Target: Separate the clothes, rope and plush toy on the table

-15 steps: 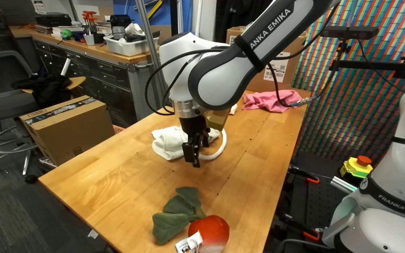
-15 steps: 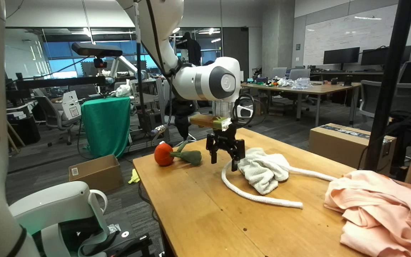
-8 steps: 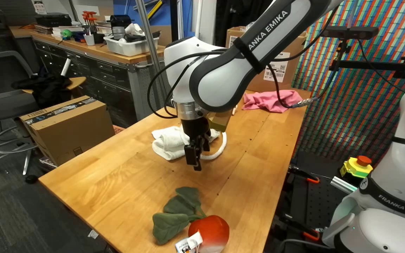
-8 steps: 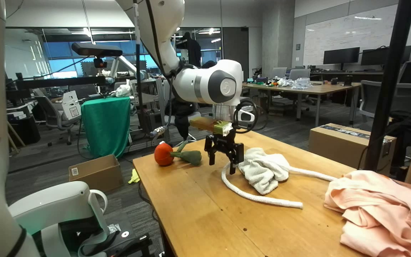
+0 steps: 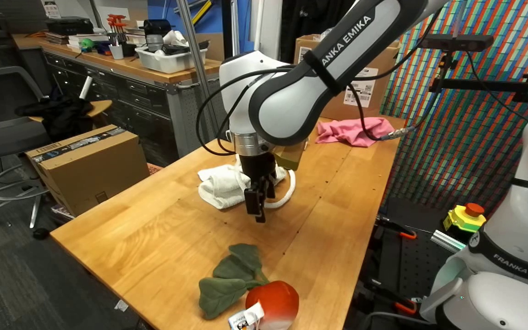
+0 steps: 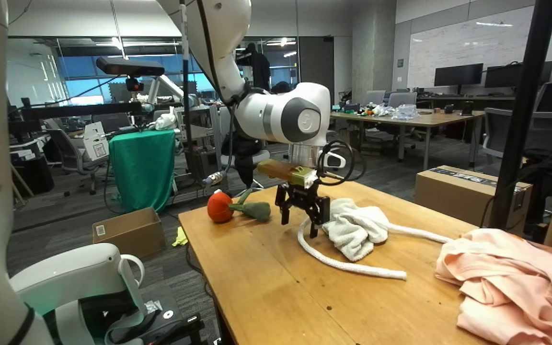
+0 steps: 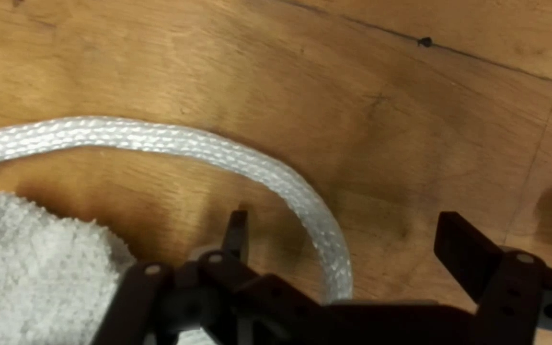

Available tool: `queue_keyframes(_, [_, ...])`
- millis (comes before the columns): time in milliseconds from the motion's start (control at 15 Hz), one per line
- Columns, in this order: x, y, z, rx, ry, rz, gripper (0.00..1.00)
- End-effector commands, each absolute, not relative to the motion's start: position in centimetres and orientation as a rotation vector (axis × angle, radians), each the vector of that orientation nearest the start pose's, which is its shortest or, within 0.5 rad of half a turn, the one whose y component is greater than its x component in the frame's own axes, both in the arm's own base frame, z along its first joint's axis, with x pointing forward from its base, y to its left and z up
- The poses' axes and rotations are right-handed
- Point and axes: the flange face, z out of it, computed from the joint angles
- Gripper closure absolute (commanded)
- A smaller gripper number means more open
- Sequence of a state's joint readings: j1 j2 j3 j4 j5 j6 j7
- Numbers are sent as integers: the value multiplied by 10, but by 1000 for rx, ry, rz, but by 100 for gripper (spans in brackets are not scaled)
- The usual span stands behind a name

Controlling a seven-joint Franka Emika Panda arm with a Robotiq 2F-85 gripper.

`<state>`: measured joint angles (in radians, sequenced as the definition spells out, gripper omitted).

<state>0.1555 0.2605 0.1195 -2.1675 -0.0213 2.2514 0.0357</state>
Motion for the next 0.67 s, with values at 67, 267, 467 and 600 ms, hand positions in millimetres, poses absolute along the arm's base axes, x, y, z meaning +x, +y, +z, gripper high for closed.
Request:
queue_keyframes(67, [523,139,262,-3065,-469,214,0])
queue_keyframes(267, [523,135,258,-3068,-505,217,0])
queue_keyframes(467, [522,134,252,-3079,-522,229,0])
queue_keyframes(600, [522,135,249,-3088,-533,237,0])
